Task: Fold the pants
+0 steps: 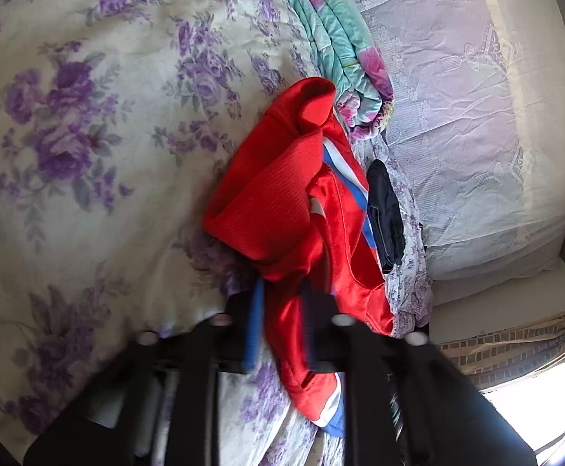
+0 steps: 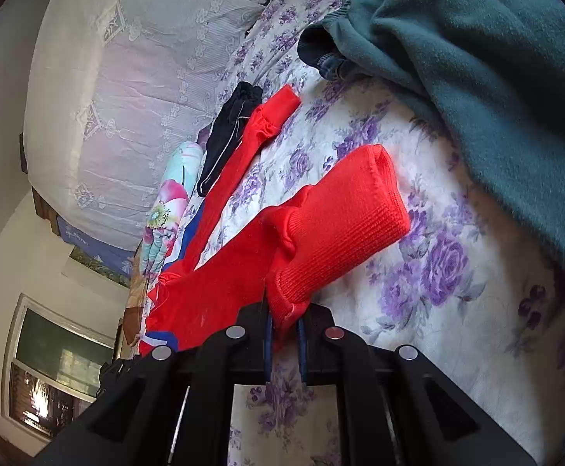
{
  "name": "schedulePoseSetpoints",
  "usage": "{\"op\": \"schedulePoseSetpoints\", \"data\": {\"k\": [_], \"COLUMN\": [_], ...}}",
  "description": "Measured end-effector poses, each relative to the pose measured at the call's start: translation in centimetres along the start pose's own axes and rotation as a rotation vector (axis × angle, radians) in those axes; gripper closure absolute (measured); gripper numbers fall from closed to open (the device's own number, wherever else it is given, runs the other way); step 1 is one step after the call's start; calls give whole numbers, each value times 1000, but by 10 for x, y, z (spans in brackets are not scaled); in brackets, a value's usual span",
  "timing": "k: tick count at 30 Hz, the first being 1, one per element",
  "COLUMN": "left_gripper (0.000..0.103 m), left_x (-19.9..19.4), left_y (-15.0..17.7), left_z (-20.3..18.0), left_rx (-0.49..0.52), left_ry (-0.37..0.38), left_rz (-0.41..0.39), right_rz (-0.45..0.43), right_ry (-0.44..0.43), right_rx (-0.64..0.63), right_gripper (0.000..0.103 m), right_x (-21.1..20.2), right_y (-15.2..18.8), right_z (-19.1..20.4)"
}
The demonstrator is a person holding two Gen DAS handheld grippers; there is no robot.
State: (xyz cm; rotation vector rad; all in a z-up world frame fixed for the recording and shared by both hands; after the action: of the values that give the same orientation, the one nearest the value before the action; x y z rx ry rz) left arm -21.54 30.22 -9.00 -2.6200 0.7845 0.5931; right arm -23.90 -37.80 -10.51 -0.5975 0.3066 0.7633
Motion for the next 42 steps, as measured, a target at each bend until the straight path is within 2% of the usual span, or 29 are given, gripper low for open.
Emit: {"op": "schedulePoseSetpoints", "data": {"k": [3,7,10,12,14,17,19,21,22,24,25,27,29,30,32,34,38,41,42], "left_gripper": [95,95,95,95,95,92,85,79,78,71,68,68,68,66,51,48,48,48,48], "left_x": [-17,-44,-70,-80,-76,-65,-68,-83,-93,-119,-129,-135,-129,-122,-97,-73,-22,17,23], "left_y": [6,20,30,32,31,32,34,34,34,34,34,33,31,29,26,24,15,-6,-11], "left_z": [-6,-20,-26,-24,-8,20,30,31,29,19,14,1,-13,-23,-47,-64,-90,-97,-99], "left_rx": [45,94,125,166,134,70,60,67,85,166,205,263,297,315,361,396,452,415,404], "left_ry": [-23,-5,10,-24,-51,-87,-91,-91,-132,-276,-324,-362,-341,-318,-264,-225,-208,-173,-176], "left_rz": [-31,-38,-62,-79,-59,-6,0,-23,-63,-184,-229,-248,-228,-214,-159,-116,-53,26,27], "right_rz": [-10,-29,-9,32,70,92,95,60,39,-25,-67,-140,-166,-153,-124,-83,-23,-7,-2], "right_ry": [-8,-13,-20,-3,32,29,17,41,64,102,136,194,178,137,60,0,-2,22,30], "right_rx": [-5,-30,-55,-75,-51,-30,6,7,-4,-21,-31,-93,-120,-121,-114,-108,-64,13,47], "right_gripper": [93,93,93,93,93,95,88,81,78,75,75,75,74,74,74,74,74,74,74], "right_x": [-5,-23,-32,-28,-17,-16,-25,-38,-47,-65,-73,-85,-85,-78,-59,-27,46,93,107], "right_y": [-2,-3,1,6,13,15,11,7,5,1,-1,-9,-21,-29,-46,-63,-103,-127,-136], "right_z": [3,10,14,10,0,-8,-11,-11,-9,-5,-3,8,20,26,40,57,68,66,62]}}
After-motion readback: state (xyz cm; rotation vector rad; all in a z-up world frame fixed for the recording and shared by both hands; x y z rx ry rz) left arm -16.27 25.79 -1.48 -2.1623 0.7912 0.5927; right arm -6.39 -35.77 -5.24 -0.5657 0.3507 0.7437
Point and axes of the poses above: each gripper's, at about its wrist camera, not at the fingertips, and x roughly the way its jaws point, z to its left, y to its underside, the point moved 1 cm from there along x, roughly the way its jaws point
